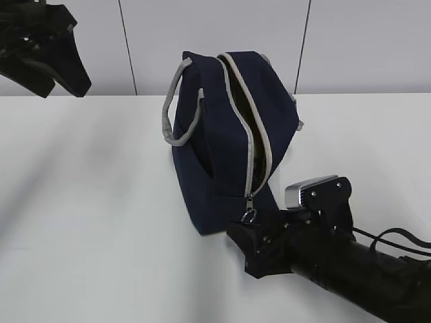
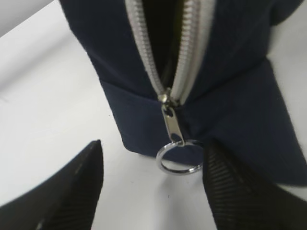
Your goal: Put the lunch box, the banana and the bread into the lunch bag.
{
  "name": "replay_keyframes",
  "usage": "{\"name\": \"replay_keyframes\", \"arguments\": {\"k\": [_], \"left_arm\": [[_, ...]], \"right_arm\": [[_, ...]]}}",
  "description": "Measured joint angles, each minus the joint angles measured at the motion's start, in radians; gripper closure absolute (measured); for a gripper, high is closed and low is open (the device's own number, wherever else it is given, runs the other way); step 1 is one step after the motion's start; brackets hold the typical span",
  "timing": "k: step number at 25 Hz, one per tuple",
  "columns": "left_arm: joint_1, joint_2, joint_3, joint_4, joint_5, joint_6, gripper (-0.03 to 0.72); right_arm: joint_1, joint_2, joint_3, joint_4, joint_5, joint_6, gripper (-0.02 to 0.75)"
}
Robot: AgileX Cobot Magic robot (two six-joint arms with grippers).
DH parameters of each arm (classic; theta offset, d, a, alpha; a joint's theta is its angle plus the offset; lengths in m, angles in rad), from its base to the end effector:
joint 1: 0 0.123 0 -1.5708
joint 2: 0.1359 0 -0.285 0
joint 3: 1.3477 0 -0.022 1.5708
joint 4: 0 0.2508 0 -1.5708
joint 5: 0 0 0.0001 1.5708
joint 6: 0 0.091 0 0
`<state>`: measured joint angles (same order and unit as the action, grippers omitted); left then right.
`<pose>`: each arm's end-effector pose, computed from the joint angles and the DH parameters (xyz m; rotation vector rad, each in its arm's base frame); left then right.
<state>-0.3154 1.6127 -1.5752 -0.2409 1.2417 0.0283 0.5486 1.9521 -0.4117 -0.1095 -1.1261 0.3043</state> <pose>0.3104 -0.1229 0.3558 0.4274 2.7407 -0.4110 0.2324 0.1525 0.0948 -0.3513 1.9184 0.6349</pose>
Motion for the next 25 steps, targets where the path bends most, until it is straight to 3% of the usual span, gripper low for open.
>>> {"name": "replay_keyframes", "arguments": {"k": [9, 15, 25], "left_arm": [[0.000, 0.000, 0.000, -0.001, 0.000, 0.000, 0.226], [0.000, 0.000, 0.000, -0.002, 0.000, 0.000, 0.226], [0.000, 0.000, 0.000, -0.002, 0.000, 0.000, 0.226]], "right_arm": [[0.000, 0.012, -0.069, -0.044, 0.092, 0.000, 0.238], [0.000, 0.012, -0.069, -0.173, 0.098, 0.000, 0.237], [0.000, 0.012, -0.069, -0.118, 0.118, 0.000, 0.237]]}}
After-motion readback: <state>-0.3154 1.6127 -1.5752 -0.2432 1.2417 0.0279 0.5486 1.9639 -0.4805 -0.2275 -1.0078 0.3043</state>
